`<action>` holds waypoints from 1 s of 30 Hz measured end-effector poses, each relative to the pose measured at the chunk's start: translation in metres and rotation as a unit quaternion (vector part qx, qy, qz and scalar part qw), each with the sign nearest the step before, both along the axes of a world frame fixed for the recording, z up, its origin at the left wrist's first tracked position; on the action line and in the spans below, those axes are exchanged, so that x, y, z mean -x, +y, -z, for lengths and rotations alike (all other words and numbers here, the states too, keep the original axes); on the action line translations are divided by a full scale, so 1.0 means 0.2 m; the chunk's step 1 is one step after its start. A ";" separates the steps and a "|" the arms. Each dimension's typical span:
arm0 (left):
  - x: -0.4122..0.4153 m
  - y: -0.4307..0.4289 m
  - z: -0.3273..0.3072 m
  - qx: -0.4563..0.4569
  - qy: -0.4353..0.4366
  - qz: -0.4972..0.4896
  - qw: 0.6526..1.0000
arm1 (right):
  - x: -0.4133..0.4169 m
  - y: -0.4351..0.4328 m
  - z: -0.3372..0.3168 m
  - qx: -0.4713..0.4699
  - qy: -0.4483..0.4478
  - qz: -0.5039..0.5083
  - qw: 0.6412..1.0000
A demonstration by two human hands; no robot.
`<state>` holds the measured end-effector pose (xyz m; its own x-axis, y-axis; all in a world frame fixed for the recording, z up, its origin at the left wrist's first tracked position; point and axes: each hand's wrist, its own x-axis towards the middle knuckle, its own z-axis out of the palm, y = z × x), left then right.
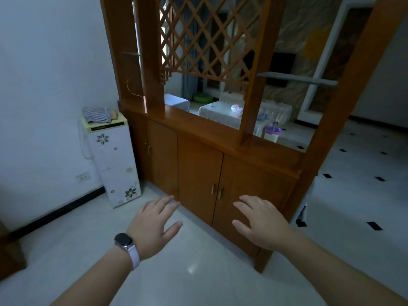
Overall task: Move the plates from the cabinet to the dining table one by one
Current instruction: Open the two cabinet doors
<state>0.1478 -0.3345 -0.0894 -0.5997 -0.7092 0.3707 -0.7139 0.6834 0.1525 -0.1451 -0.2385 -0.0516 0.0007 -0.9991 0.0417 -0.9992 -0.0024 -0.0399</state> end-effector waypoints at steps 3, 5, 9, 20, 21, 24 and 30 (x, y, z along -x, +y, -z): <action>0.03 -0.11 0.03 -0.013 -0.007 0.017 1.000 | -0.01 -0.09 0.02 0.000 -0.004 0.016 1.000; 0.06 -0.19 0.05 -0.019 -0.008 0.026 0.999 | 0.00 -0.16 0.04 0.002 -0.005 0.015 1.000; 0.14 -0.34 0.09 -0.018 -0.016 0.036 0.999 | 0.06 -0.30 0.11 -0.003 -0.016 0.025 1.000; 0.44 -1.04 0.27 -0.045 -0.048 0.058 0.996 | 0.26 -1.04 0.39 -0.037 -0.064 0.036 0.997; 0.48 -1.12 0.28 -0.046 -0.051 0.060 0.996 | 0.29 -1.11 0.40 -0.040 -0.065 0.036 0.996; 0.58 -1.34 0.33 -0.066 -0.063 0.062 0.994 | 0.38 -1.28 0.44 -0.054 -0.073 0.035 0.995; 0.73 -1.65 0.49 -0.095 -0.080 0.081 0.989 | 0.51 -1.54 0.57 -0.087 -0.086 0.067 0.990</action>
<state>0.0023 -0.6637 -0.1866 -0.7513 -0.6468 0.1311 -0.6230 0.7606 0.1825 -0.2473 -0.5465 -0.1666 -0.1252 -0.9817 -0.1433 -0.9684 0.1524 -0.1977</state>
